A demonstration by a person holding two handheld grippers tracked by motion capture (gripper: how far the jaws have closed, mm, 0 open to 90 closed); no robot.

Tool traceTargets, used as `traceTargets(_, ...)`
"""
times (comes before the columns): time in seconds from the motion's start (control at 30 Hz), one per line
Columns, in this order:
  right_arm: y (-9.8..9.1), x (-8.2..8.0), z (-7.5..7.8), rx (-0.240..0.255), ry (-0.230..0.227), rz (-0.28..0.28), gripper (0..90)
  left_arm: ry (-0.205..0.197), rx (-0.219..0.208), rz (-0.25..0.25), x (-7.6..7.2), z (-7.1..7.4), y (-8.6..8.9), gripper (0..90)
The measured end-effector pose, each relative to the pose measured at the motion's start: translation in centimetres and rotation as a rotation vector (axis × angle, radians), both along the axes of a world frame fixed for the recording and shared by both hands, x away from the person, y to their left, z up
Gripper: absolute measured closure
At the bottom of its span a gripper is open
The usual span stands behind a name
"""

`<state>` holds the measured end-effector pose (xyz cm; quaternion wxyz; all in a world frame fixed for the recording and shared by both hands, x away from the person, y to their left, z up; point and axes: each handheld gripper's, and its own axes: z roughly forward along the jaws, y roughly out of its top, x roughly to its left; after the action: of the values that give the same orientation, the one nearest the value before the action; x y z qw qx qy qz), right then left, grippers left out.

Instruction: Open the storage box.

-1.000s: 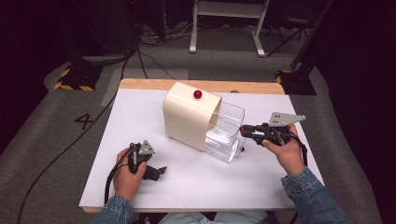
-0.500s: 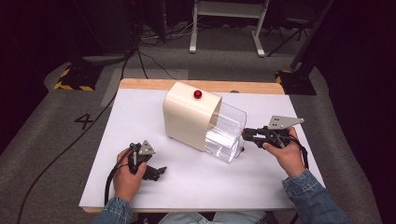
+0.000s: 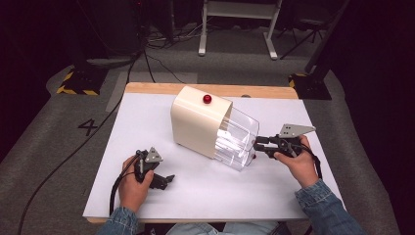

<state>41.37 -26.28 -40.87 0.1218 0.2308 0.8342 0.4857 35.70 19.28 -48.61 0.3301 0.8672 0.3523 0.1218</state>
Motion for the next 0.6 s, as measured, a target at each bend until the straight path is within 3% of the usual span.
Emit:
traceTargets(0.33,-0.4,-0.1,0.1,-0.003,-0.001,-0.014,58.3,0.001,0.001,-0.001,0.0,0.0,0.0,0.0)
traceTargets(0.6,-1.9,-1.1,1.2,0.010,-0.009,-0.025,54.0,0.000,0.000,0.000,0.0,0.0,0.0,0.0)
